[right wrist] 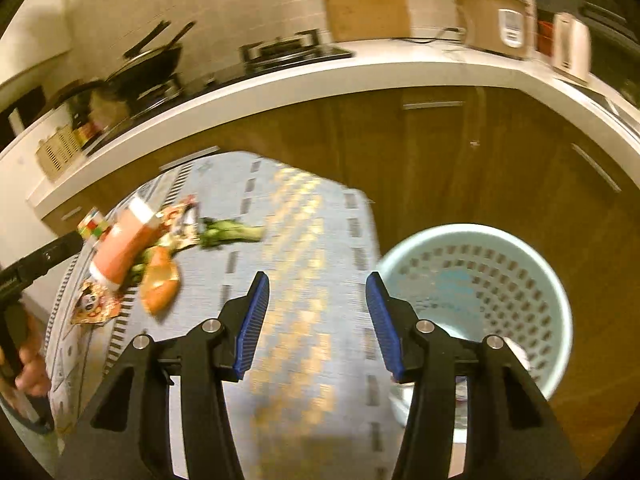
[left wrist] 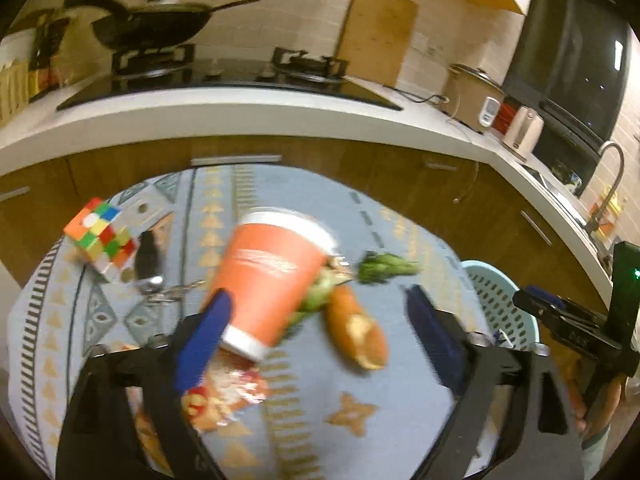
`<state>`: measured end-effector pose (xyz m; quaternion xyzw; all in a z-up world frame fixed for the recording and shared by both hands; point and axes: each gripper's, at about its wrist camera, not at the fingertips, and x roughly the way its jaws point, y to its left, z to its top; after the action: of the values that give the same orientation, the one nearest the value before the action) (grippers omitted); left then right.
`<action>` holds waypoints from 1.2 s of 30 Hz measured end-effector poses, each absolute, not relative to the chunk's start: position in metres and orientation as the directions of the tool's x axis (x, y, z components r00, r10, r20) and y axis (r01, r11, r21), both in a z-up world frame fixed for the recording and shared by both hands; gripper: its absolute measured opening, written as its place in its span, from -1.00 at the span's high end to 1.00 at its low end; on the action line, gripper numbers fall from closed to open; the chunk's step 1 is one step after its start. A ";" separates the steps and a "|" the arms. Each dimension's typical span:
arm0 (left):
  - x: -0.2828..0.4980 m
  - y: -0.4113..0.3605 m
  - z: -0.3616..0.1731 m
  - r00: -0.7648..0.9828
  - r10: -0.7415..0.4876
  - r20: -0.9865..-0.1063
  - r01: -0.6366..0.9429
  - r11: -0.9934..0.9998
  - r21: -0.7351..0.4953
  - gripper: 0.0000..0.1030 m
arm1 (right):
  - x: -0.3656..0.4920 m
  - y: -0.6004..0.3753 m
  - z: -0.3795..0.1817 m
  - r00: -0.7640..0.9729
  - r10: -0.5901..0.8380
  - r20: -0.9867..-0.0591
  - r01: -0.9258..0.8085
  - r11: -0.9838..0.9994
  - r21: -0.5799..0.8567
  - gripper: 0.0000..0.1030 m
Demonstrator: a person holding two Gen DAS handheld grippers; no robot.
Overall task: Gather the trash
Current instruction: 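Move both open tools back toward the table, then grasp the bread roll with the right tool while the left tool grasps the orange paper cup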
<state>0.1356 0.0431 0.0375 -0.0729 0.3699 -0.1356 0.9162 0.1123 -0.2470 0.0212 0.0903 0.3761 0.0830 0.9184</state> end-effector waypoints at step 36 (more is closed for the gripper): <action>0.175 0.087 -0.026 0.704 -0.359 -0.612 0.160 0.921 -0.357 -0.22 | 0.154 -0.092 -0.023 0.546 0.354 -0.759 -0.311 0.927 0.208 -0.21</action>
<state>0.1747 0.0867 -0.0256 -0.1397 0.3573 -0.1422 0.9125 0.1538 -0.0917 -0.0234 0.0243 0.4373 0.1891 0.8789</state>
